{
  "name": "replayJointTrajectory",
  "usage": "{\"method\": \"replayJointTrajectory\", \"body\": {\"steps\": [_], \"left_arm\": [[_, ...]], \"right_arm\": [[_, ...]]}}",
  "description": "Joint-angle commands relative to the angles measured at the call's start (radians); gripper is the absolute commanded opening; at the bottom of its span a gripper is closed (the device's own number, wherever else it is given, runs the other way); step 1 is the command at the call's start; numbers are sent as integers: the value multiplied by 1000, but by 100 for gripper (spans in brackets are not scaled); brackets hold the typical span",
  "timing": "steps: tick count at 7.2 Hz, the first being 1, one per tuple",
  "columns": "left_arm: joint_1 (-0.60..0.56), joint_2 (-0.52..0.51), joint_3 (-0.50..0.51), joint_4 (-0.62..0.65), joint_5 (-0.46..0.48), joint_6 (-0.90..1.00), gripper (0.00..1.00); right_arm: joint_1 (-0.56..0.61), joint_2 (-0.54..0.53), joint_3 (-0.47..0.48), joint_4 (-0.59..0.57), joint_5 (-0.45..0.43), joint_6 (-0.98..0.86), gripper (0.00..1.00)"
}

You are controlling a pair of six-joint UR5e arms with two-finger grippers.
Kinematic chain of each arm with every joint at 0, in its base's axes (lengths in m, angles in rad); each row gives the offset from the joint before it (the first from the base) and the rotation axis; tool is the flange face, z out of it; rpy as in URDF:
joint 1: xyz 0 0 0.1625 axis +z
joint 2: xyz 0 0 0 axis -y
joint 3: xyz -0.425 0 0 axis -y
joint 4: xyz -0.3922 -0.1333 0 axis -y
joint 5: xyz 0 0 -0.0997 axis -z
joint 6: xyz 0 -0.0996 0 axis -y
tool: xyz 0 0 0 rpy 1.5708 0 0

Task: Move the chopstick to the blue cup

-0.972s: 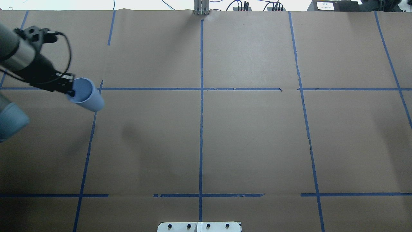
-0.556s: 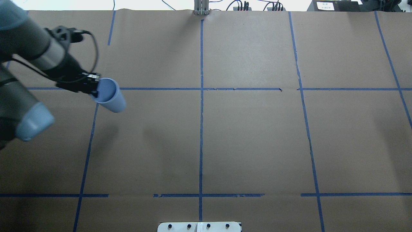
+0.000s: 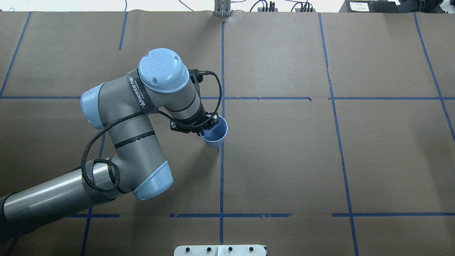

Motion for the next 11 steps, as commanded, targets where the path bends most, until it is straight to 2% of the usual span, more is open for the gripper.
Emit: {"method": "replayJointTrajectory", "body": {"steps": [1,4,5,6,7,9,11], "left_arm": [[25,0,21,-2,10,1,0],[30,-5,69,-73,10,1,0],[30,-3,73,-79,8,1,3],[30,-3,72,-81,8,3,31],[30,-3,64,-81,10,15,99],[-1,-5,8,-55,-5,29,100],[-118,35,-116,110,-140,167,100]], "right_arm": [[0,0,0,1,0,0,100],[1,0,-1,1,0,0,100],[1,0,-1,-1,0,0,100],[1,0,-1,-1,0,0,100],[0,0,-1,-1,0,0,100],[0,0,-1,-1,0,0,100],[1,0,-1,-1,0,0,100]]}}
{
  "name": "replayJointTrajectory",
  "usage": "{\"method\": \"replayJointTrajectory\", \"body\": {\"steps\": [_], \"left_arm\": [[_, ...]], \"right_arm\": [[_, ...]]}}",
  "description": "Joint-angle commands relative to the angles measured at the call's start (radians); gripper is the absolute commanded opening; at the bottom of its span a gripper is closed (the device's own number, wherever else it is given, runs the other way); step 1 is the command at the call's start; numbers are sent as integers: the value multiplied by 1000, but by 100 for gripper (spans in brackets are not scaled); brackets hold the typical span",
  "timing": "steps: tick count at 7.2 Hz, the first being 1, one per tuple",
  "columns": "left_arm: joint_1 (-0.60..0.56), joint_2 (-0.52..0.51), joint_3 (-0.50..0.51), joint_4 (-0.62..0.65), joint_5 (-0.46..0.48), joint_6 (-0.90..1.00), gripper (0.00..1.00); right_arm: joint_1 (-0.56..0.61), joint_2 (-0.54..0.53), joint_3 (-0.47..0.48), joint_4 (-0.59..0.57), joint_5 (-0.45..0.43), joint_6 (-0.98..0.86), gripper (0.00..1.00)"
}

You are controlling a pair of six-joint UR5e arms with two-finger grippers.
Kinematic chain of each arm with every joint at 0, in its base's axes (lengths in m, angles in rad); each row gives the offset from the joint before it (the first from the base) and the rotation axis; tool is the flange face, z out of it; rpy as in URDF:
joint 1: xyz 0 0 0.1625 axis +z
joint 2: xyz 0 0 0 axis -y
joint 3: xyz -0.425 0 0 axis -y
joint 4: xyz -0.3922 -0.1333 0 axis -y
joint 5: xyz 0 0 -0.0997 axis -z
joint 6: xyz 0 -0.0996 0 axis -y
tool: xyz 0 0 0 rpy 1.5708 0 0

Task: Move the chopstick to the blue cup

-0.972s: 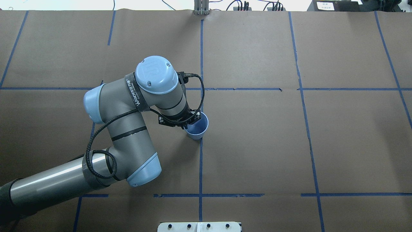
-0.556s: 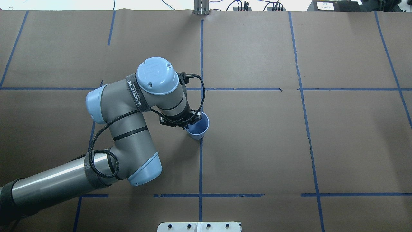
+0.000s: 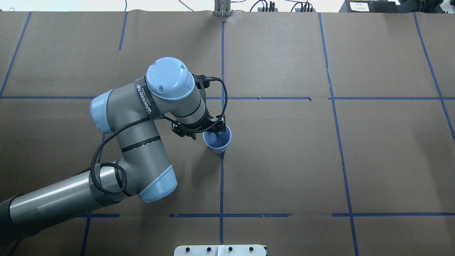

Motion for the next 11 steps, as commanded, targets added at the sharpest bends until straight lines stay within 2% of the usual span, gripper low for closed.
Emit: {"method": "replayJointTrajectory", "body": {"steps": [1,2,4,5,7,8,9,10,11], "left_arm": [[-117,122,-176,183,-74,248,100],[-199,211,-226,215,-76,433,100],[-399,398,-223,216,-130,846,100],[-529,487,-190,216,-195,1051,100],[-762,604,-61,204,-220,1423,100],[-860,646,-10,201,-218,1583,100],[-951,698,-1,201,-217,1654,100],[-1002,771,1,186,-215,1658,100],[-1006,815,-1,114,-215,1646,100]], "right_arm": [[1,-2,0,0,2,-1,100],[1,-6,-3,0,-2,-6,100],[4,-14,-20,0,-6,-62,100],[39,-29,-56,0,-3,-95,100],[130,-14,-96,2,-11,-72,98],[138,9,-100,61,-14,-42,98],[138,26,-153,190,-15,15,98],[138,76,-258,336,-17,73,98],[138,124,-369,438,-18,75,98]]}}
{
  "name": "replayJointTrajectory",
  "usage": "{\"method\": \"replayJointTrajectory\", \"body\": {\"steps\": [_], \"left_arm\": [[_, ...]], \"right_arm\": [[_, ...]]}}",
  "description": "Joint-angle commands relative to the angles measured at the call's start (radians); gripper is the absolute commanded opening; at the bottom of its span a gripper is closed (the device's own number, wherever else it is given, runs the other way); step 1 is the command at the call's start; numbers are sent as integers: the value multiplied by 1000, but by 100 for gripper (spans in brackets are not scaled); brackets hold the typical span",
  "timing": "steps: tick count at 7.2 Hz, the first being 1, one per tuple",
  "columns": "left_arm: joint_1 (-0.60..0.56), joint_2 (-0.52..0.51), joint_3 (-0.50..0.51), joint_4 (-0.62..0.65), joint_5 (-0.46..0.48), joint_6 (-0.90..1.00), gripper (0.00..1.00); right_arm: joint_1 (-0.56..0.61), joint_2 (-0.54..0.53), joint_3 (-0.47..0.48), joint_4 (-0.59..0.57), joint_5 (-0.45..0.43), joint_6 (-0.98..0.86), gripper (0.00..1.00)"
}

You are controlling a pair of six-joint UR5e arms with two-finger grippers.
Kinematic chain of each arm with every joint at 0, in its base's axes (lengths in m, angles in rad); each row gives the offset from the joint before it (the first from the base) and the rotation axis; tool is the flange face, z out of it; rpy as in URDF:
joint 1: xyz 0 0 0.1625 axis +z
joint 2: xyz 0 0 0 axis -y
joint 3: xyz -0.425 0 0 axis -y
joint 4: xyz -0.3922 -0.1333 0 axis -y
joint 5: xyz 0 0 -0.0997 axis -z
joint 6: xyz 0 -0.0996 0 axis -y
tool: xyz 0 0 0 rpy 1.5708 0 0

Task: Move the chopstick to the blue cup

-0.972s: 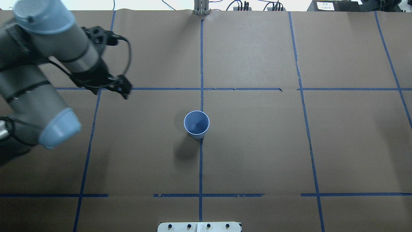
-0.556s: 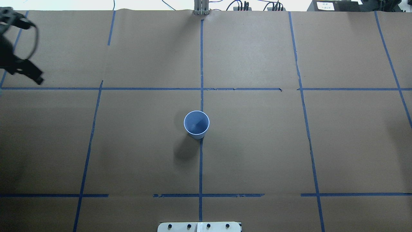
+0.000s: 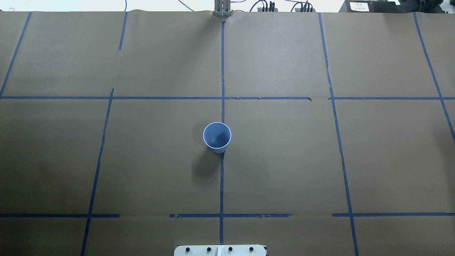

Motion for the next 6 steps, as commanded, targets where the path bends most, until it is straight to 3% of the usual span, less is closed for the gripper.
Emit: {"method": "replayJointTrajectory", "body": {"steps": [1,3,6], "left_arm": [[-36,74,3,-72,1,10,100],[-38,74,-1,-72,1,10,100],[-38,74,-10,-72,1,8,100]], "right_arm": [[1,78,-182,191,-28,37,98],[-2,92,-195,247,-68,153,95],[-7,138,-276,299,-114,162,92]]}}
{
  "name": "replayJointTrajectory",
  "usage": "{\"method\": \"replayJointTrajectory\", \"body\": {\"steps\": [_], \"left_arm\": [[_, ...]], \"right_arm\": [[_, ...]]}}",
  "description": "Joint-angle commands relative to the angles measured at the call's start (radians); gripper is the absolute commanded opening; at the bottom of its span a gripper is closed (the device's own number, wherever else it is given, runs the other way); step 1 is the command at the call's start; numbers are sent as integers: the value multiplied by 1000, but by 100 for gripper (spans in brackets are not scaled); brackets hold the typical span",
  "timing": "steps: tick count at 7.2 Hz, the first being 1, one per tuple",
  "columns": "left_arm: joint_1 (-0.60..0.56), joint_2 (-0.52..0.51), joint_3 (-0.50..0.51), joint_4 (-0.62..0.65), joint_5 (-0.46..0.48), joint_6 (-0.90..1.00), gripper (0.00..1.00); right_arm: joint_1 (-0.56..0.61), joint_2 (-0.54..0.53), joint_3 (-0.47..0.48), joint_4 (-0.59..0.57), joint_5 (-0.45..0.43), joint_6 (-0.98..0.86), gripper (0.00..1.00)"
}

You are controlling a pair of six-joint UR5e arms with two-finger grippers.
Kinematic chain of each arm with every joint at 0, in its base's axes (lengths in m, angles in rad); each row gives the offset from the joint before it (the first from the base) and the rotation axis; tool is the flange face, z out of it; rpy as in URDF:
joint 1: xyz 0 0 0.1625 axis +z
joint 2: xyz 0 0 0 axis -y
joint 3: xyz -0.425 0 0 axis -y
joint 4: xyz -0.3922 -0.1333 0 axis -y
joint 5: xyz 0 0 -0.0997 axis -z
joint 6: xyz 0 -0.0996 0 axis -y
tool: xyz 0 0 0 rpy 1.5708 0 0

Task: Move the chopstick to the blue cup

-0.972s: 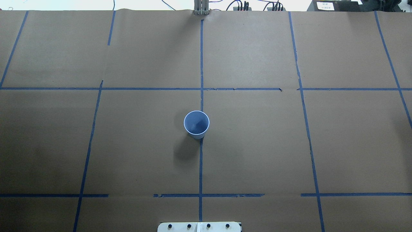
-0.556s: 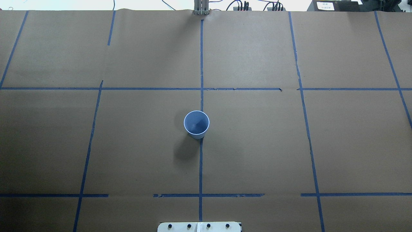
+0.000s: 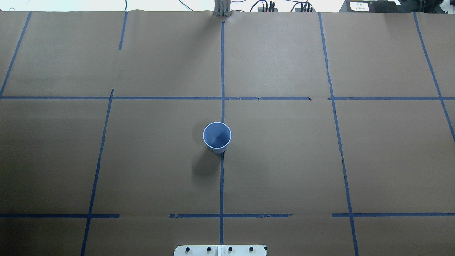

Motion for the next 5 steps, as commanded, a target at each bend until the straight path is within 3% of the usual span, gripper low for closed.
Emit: {"method": "replayJointTrajectory", "body": {"steps": [1,4,5], "left_arm": [[-6,5,-7,0,-2,0,100],[-6,8,-7,0,-2,0,100],[-6,8,-7,0,-2,0,100]], "right_arm": [[-16,23,-30,14,-9,13,91],[-58,37,-30,16,-7,30,88],[-65,38,-30,16,-7,30,78]]}}
